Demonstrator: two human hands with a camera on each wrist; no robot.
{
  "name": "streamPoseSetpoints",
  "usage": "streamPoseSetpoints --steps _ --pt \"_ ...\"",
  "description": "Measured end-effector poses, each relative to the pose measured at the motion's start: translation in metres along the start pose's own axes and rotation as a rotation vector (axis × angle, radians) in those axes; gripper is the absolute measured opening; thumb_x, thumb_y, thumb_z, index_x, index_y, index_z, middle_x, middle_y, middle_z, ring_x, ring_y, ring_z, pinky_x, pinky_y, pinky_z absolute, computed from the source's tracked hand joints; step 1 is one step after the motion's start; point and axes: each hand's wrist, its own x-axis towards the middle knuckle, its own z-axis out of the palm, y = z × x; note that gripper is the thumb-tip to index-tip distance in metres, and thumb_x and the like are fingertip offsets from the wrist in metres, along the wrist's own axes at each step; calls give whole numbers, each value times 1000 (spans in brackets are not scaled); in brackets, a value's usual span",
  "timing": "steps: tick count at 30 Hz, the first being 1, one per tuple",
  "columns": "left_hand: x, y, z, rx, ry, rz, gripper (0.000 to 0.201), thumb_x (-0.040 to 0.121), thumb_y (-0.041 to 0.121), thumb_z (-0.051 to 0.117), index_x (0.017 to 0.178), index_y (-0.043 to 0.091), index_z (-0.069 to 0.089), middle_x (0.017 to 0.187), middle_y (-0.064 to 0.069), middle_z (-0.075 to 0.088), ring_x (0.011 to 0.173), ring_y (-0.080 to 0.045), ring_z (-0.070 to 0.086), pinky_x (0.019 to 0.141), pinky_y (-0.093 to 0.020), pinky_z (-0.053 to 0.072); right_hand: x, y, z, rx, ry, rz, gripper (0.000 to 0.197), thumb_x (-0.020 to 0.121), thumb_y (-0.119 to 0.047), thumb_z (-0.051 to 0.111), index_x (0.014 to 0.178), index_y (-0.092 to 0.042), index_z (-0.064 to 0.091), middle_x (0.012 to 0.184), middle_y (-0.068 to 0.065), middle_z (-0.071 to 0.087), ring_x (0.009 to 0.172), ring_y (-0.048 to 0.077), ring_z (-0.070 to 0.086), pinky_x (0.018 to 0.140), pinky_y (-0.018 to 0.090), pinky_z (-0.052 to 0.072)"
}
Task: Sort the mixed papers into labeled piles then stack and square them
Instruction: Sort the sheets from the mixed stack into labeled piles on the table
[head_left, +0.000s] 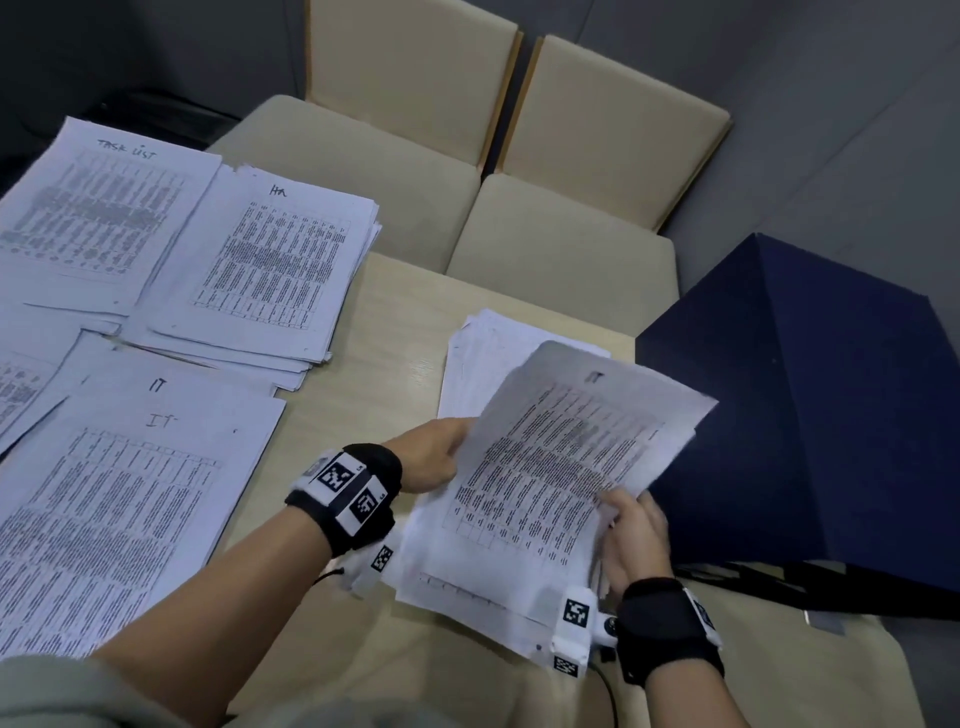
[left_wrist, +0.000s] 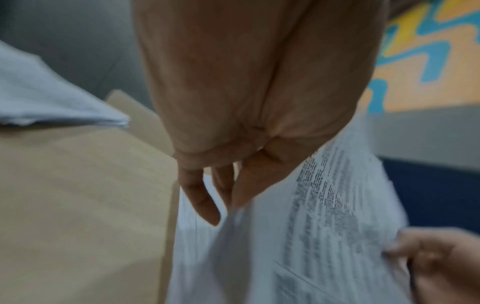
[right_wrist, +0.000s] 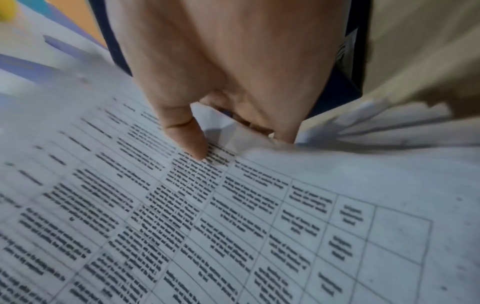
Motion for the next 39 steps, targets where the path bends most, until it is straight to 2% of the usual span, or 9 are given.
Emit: streamPoseSetpoints --steps 7,10,14,20,24,27,30,35,39 --pt "38 -1 23 283 489 -196 28 96 16 50 120 10 64 120 -11 64 108 -27 60 94 -36 48 -5 9 -35 50 119 75 22 83 13 44 74 -6 50 65 9 57 65 23 57 63 31 49" --pt "49 5 31 372 429 -332 39 92 38 62 113 6 61 113 -12 62 101 -29 59 84 -35 48 -1 10 -41 36 111 83 24 83 13 43 74 -8 50 60 4 58 59 20 58 56 27 48" --pt "55 18 38 390 382 -387 18 89 11 59 104 2 62 107 -16 65 99 -32 62 77 -33 49 10 15 -43 48 110 101 27 86 14 43 73 -8 52 53 0 61 49 12 60 47 19 48" --pt "33 11 45 121 498 -158 21 83 -5 53 73 12 59 73 -5 62 71 -22 52 57 -22 36 16 18 -42 69 31 34 31 85 12 44 67 -11 53 55 -2 61 55 14 59 54 21 49" --pt "11 0 43 -100 478 -73 21 88 -6 55 83 6 71 84 -12 74 81 -27 69 75 -35 58 26 20 -33 -30 -17 -73 12 71 -5 63 76 -13 69 74 -7 68 79 14 59 78 27 46" --pt "5 -4 42 -270 462 -78 25 83 -14 57 72 4 70 69 -9 71 65 -22 63 66 -33 52 27 20 -32 -4 -63 -105 17 88 -1 67 103 -6 72 100 -1 75 95 12 67 90 28 50" --pt "11 -12 42 -368 526 -94 26 78 -21 54 76 2 65 80 -20 69 72 -23 61 69 -30 48 26 14 -33 -42 -49 -129 24 96 3 54 91 -19 63 71 -20 71 67 -9 62 73 18 51" --pt "30 -22 48 -70 681 -359 29 75 20 84 85 14 59 82 -1 62 74 -18 57 69 -26 49 33 18 -33 42 -8 -95 48 82 18 49 60 -18 72 60 -11 66 60 6 57 58 17 47" --pt "35 -20 47 130 596 -467 49 68 44 86 90 13 55 88 -2 61 81 -21 55 69 -30 43 32 22 -34 40 -117 -55 40 81 22 46 65 -10 65 62 0 66 59 12 59 62 24 47"
